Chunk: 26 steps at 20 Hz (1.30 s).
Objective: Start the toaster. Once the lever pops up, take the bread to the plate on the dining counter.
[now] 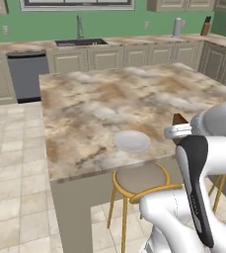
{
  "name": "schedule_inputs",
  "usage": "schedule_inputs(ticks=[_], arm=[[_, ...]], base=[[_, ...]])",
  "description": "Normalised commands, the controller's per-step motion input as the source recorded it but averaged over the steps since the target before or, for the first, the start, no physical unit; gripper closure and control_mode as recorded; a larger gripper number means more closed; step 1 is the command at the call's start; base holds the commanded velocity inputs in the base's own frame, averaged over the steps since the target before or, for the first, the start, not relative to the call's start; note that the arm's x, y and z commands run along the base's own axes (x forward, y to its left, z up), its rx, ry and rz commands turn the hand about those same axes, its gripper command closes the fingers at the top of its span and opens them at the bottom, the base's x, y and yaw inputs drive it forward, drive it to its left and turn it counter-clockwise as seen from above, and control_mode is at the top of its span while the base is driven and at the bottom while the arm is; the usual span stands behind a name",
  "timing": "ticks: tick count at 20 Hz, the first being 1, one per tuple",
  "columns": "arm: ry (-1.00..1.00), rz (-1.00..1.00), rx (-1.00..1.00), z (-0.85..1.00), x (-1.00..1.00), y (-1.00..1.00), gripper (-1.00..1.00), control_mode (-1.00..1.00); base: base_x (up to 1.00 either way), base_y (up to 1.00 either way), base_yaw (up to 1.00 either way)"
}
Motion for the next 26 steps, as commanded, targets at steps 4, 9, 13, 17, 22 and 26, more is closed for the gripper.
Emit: schedule_inputs(ticks=[4, 9, 13, 17, 22, 26], arm=[[0.00, 0.00, 0.00, 0.00, 0.00, 0.00, 1.00, 1.00], [0.00, 0.00, 0.00, 0.00, 0.00, 0.00, 1.00, 1.00], [0.00, 0.00, 0.00, 0.00, 0.00, 0.00, 1.00, 1.00], [0.00, 0.00, 0.00, 0.00, 0.00, 0.00, 1.00, 1.00], [0.00, 0.02, 0.00, -0.04, 0.29, 0.00, 1.00, -1.00], [0.00, 0.10, 0.03, -0.13, 0.55, -0.13, 1.00, -1.00]], base=[[0.33, -0.23, 0.22], [0.33, -0.01, 0.19], [0.41, 0.00, 0.08], [0.43, 0.00, 0.03], [0.19, 0.00, 0.01], [0.00, 0.00, 0.00]])
